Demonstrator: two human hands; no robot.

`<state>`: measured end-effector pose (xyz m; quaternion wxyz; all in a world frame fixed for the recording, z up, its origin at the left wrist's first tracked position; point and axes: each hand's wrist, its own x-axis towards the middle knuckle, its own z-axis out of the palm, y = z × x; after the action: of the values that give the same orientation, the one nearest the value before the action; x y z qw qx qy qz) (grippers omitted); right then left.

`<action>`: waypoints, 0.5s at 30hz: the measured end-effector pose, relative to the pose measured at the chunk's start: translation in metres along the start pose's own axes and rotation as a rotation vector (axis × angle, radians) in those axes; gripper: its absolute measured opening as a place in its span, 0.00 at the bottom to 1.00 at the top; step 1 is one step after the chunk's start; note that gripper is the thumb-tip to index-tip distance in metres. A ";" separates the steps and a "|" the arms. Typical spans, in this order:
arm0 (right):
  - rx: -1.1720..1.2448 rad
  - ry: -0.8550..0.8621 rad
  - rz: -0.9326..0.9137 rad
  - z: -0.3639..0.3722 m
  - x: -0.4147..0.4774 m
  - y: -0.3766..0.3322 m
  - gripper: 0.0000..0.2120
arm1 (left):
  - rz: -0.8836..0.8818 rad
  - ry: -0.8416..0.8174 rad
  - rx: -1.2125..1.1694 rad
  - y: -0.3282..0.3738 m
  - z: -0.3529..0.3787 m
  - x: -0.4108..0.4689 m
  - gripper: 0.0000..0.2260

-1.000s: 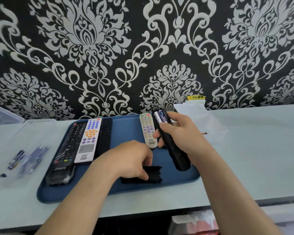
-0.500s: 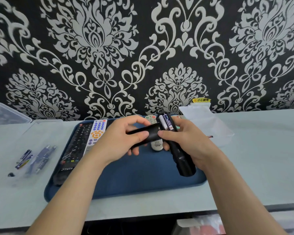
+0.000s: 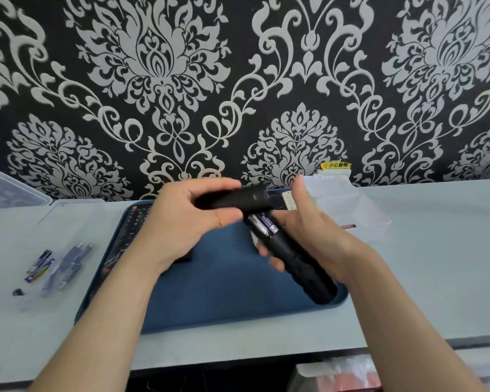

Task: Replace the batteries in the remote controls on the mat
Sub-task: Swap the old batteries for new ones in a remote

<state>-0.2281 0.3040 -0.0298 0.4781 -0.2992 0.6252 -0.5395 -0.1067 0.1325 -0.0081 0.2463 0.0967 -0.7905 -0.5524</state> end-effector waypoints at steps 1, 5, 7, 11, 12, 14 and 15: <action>-0.017 -0.064 0.002 -0.001 0.001 0.000 0.50 | 0.008 -0.067 0.087 0.001 0.004 -0.001 0.18; -0.165 -0.188 0.062 0.001 0.004 0.004 0.58 | -0.092 -0.300 0.162 -0.002 0.006 -0.006 0.14; -0.186 -0.220 0.080 0.001 0.003 0.004 0.59 | -0.105 -0.373 0.173 -0.002 0.002 -0.007 0.13; -0.218 -0.219 0.066 0.001 0.003 0.004 0.55 | -0.149 -0.438 0.124 -0.002 0.003 -0.009 0.13; -0.227 -0.208 0.062 0.002 0.003 0.005 0.52 | -0.147 -0.431 0.112 -0.003 0.003 -0.008 0.13; -0.234 -0.177 0.047 0.003 0.000 0.003 0.44 | -0.142 -0.376 0.094 -0.005 0.002 -0.007 0.14; -0.244 -0.152 0.029 0.000 -0.003 0.001 0.38 | -0.140 -0.336 0.089 -0.004 0.001 -0.006 0.14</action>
<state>-0.2268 0.3071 -0.0297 0.4918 -0.3859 0.6525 -0.4283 -0.1025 0.1342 -0.0141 0.0672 0.0689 -0.8355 -0.5409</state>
